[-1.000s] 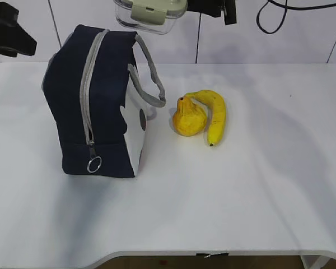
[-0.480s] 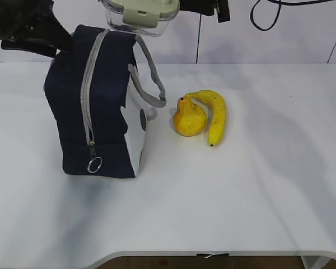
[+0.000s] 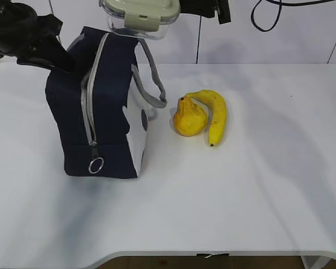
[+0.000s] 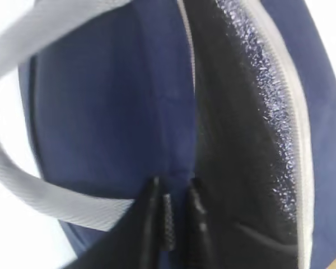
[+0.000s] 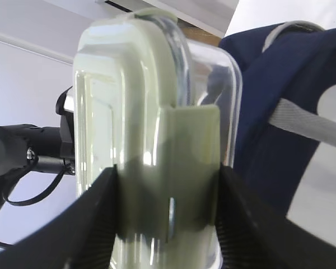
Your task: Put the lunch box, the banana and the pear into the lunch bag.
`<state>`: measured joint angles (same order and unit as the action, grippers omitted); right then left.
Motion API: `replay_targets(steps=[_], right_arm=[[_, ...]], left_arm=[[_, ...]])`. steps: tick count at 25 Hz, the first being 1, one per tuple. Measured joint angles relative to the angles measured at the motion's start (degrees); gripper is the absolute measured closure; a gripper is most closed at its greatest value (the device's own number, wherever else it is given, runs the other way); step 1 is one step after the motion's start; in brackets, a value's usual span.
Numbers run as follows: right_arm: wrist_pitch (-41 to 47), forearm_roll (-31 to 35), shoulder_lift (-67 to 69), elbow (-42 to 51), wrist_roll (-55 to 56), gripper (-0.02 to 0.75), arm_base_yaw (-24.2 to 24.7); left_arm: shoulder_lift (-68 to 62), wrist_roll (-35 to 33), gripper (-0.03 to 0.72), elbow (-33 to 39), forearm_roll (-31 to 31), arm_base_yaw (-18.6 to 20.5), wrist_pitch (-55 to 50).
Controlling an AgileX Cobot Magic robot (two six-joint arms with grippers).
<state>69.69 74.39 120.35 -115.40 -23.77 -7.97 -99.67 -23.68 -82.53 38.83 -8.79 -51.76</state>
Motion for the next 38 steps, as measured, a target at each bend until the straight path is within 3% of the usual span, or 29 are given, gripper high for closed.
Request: replay_targets(steps=[6, 19, 27, 38], right_arm=[[0.0, -0.5, 0.0, 0.0, -0.7, 0.354, -0.7], [0.1, -17.2, 5.1, -0.1, 4.9, 0.354, -0.8], [0.0, -15.8, 6.8, -0.1, 5.7, 0.354, -3.0], [-2.3, -12.5, 9.0, -0.1, 3.0, 0.356, -6.1]], left_arm=[[0.0, -0.4, 0.669, -1.4, 1.9, 0.0, -0.3], [3.6, -3.1, 0.669, -1.4, 7.7, 0.0, 0.8], [2.4, -7.7, 0.67, -1.4, 10.6, -3.9, 2.1], [0.6, -10.6, 0.67, -1.4, 12.2, -4.0, 4.5]])
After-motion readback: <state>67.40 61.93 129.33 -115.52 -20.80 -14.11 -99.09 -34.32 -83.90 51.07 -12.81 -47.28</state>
